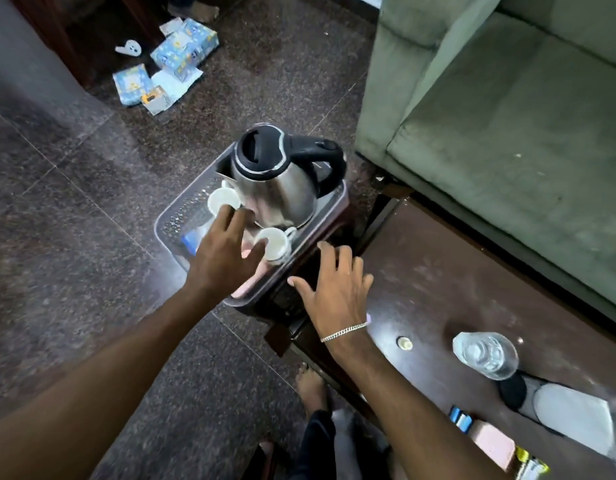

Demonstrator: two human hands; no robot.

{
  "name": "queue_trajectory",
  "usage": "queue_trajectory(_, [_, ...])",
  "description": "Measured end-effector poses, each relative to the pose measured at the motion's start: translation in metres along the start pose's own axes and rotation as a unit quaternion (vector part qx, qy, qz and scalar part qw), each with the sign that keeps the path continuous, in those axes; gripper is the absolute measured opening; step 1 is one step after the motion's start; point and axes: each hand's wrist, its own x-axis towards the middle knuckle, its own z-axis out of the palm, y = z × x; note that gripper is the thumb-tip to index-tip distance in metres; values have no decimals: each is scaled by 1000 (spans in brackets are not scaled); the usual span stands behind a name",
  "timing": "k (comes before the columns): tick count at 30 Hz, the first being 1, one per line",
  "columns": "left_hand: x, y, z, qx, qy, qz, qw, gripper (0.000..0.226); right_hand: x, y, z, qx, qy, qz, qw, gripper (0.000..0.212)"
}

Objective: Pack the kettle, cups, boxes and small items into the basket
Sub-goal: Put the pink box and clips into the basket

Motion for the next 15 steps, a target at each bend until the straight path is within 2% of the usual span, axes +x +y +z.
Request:
queue_trajectory(3, [-22, 42, 16, -2, -39, 62, 997, 36, -29, 40, -13, 1, -19, 15, 1000, 72])
queue_trajectory(8, [-59, 114, 64, -12, -148, 98, 984, 45, -85, 123, -30, 2, -53, 64, 997, 61])
queue_trajectory(15, [-134, 220, 162, -12, -316, 133, 939, 50, -179, 252, -38, -23, -112, 138, 984, 60])
